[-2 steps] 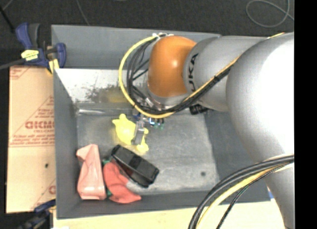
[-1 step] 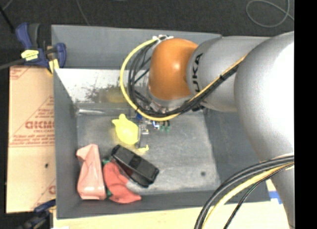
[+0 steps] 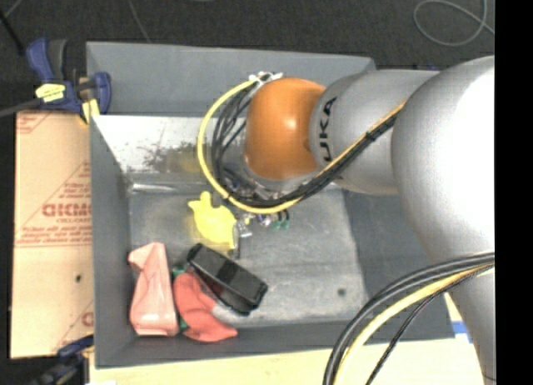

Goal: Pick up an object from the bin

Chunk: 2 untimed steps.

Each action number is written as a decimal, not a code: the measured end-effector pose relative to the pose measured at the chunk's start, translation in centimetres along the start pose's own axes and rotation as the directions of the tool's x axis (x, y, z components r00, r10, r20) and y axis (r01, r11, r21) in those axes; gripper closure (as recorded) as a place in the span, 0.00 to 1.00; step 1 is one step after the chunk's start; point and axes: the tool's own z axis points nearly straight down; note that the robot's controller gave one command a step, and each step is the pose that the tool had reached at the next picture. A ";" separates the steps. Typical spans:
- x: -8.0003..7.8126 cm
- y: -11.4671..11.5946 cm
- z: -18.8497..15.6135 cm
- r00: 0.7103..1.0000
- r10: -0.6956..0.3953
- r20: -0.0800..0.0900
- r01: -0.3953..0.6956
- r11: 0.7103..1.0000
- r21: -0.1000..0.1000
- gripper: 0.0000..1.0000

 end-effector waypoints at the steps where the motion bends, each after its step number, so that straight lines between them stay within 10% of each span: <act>1: -0.1 2.4 3.0 0.991 -0.133 0.004 0.133 0.991 0.001 1.00; 2: -0.1 2.4 3.0 0.991 -0.133 0.004 0.133 0.991 0.001 1.00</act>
Offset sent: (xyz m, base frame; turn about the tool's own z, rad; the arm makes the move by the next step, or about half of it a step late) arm 0.0000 0.0000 0.0000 0.0000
